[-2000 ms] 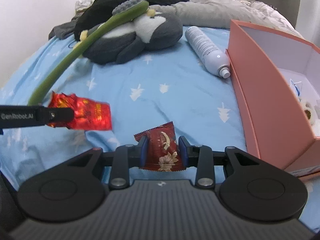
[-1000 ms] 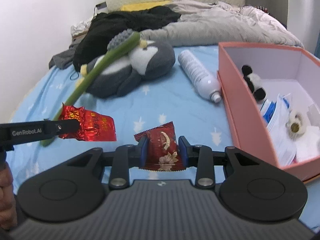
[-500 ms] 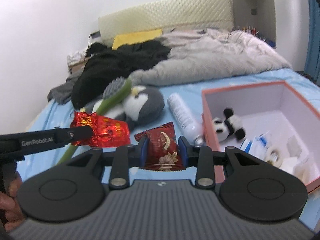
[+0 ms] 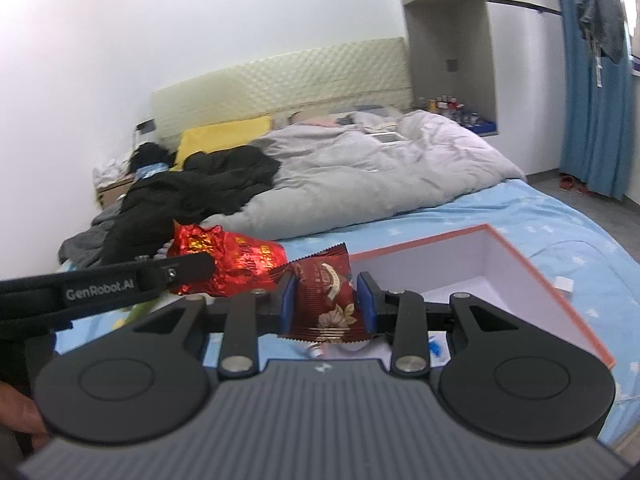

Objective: Organize soft objects
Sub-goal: 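Carry both packets over the pink box and open both tools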

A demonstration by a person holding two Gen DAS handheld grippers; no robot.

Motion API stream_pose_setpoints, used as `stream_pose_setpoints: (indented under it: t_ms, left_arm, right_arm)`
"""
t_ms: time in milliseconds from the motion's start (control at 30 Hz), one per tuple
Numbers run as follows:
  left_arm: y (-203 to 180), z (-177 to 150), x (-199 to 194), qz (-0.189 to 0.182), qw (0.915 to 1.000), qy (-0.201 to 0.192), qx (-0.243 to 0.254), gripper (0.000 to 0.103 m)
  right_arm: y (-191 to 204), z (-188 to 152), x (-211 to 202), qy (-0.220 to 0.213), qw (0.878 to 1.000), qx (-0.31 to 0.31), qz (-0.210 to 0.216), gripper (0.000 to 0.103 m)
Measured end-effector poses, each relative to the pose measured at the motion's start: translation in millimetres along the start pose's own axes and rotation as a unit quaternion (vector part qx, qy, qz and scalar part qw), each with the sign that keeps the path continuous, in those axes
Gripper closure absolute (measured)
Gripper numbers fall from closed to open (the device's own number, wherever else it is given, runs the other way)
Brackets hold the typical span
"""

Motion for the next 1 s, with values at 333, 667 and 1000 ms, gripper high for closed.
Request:
stream_pose_setpoints:
  t_ms: [333,667,1000]
  left_arm:
    - [-41,-28,100,-0.028,0.9968,0.073,0.016,0.077]
    - [-50,-67,191,-0.033,0.9868,0.154,0.037,0.077]
    - [-44,-97,234,-0.021,0.9757,0.216,0.029,0.076]
  right_arm:
    - [-83,-24,44,0.054,0.996,0.040,-0.062,0.067]
    - [-140,-68,97,0.137,0.984,0.060,-0.097,0.067]
    - [-159,-101,123,0.194,0.973,0.075,-0.104,0.065]
Point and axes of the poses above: each gripper's, at about its wrist camera, not at the fingertips, and x roughly the way its jaws point, y to its left, z to its top, the point moved 8 cm from there along x, roughly the way its jaws point
